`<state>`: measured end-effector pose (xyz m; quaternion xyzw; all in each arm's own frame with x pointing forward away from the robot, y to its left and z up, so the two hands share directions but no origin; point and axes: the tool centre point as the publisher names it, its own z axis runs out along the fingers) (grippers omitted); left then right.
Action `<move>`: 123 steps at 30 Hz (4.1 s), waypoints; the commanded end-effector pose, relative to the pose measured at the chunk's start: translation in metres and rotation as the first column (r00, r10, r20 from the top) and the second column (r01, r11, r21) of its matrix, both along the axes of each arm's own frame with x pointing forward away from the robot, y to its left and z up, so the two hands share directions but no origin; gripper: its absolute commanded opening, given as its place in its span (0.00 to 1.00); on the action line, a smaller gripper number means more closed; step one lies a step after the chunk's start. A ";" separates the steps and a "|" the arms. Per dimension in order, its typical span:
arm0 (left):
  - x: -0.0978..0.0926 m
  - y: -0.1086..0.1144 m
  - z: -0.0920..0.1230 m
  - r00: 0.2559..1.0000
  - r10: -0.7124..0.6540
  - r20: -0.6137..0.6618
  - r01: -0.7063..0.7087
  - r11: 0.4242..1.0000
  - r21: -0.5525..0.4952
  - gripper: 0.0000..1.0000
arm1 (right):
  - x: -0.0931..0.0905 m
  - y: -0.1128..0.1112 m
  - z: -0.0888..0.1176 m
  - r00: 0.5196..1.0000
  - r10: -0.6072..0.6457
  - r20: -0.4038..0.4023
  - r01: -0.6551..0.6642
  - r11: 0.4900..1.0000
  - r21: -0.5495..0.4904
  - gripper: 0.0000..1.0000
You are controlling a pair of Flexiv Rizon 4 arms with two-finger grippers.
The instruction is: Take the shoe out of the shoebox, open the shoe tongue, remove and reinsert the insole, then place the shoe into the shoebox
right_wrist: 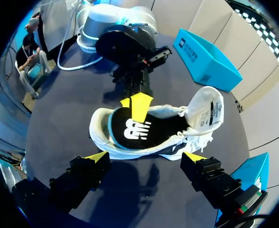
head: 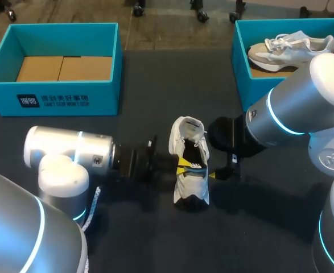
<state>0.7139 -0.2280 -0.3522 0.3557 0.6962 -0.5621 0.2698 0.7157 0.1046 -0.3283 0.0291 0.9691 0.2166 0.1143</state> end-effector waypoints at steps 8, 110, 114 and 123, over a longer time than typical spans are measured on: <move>-0.005 -0.001 0.014 1.000 -0.011 0.013 0.011 0.999 -0.031 0.38 | -0.001 0.000 0.000 1.000 -0.001 0.001 0.001 1.000 0.000 1.00; 0.056 0.041 0.104 0.889 -0.445 -0.108 0.449 0.800 0.398 1.00 | 0.006 -0.059 0.030 0.999 -0.038 -0.008 0.038 0.999 -0.011 1.00; 0.052 0.042 0.100 0.885 -0.449 -0.122 0.455 0.779 0.431 1.00 | 0.005 -0.072 0.037 0.999 -0.032 -0.016 0.032 0.999 -0.030 1.00; 0.045 0.047 0.107 0.864 -0.478 -0.158 0.480 0.687 0.546 1.00 | 0.004 -0.104 0.052 0.999 -0.006 -0.039 0.003 0.998 -0.069 1.00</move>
